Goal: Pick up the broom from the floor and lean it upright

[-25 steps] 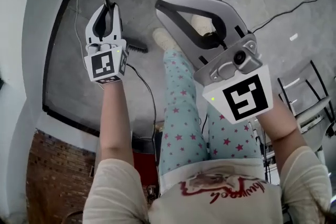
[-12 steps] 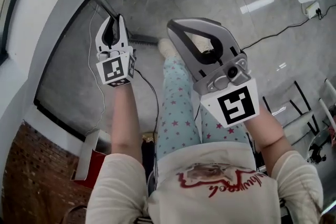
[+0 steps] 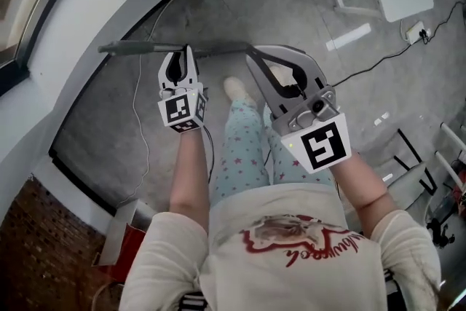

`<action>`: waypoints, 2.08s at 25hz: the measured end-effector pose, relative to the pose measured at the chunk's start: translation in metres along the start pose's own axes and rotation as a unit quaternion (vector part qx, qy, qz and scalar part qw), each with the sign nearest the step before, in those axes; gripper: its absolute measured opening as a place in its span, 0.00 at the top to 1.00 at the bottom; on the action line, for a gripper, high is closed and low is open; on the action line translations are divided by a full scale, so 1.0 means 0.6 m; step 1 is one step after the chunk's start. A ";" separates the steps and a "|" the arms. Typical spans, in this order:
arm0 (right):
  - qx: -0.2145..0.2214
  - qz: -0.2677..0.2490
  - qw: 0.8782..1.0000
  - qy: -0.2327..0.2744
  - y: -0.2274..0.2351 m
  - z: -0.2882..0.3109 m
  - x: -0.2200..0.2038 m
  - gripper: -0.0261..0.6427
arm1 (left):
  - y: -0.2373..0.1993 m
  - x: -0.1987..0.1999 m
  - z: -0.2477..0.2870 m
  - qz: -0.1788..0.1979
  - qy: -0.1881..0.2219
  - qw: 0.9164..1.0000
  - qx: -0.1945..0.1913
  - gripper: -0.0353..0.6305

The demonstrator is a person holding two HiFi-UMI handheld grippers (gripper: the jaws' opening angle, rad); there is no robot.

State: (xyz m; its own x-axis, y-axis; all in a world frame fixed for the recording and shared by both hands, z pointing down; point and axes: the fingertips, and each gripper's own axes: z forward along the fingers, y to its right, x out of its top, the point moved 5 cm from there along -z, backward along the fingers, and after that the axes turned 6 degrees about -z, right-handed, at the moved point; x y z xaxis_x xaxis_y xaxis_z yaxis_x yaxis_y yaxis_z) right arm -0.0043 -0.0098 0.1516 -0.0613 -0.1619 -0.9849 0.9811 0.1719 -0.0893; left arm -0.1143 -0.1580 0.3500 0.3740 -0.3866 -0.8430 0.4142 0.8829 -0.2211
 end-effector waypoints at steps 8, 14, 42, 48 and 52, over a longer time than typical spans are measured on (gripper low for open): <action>-0.035 -0.013 0.999 0.019 0.032 0.019 0.069 0.92 | 0.030 0.108 0.050 -0.017 0.032 0.999 0.018 0.82; -0.008 0.004 1.000 0.026 0.062 0.079 0.078 0.92 | 0.007 0.174 0.100 -0.028 0.047 0.998 0.031 0.82; 0.102 0.024 0.994 -0.025 0.330 0.450 0.096 0.92 | -0.140 0.301 0.435 -0.054 -0.051 0.996 0.053 0.81; 0.083 0.022 0.996 -0.033 0.314 0.477 0.108 0.92 | -0.168 0.282 0.438 -0.039 -0.078 0.996 0.029 0.80; 0.064 0.025 0.997 -0.036 0.310 0.477 0.107 0.92 | -0.163 0.290 0.433 -0.036 -0.072 0.997 -0.009 0.75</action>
State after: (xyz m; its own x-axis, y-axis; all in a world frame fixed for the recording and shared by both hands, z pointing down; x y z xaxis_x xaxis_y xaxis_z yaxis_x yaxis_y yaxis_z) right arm 0.2268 -0.2662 0.1141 -0.0021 -0.2265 -0.9740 0.9982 0.0576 -0.0156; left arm 0.1260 -0.3809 0.3525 0.4588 -0.4826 -0.7460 0.4298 0.8554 -0.2891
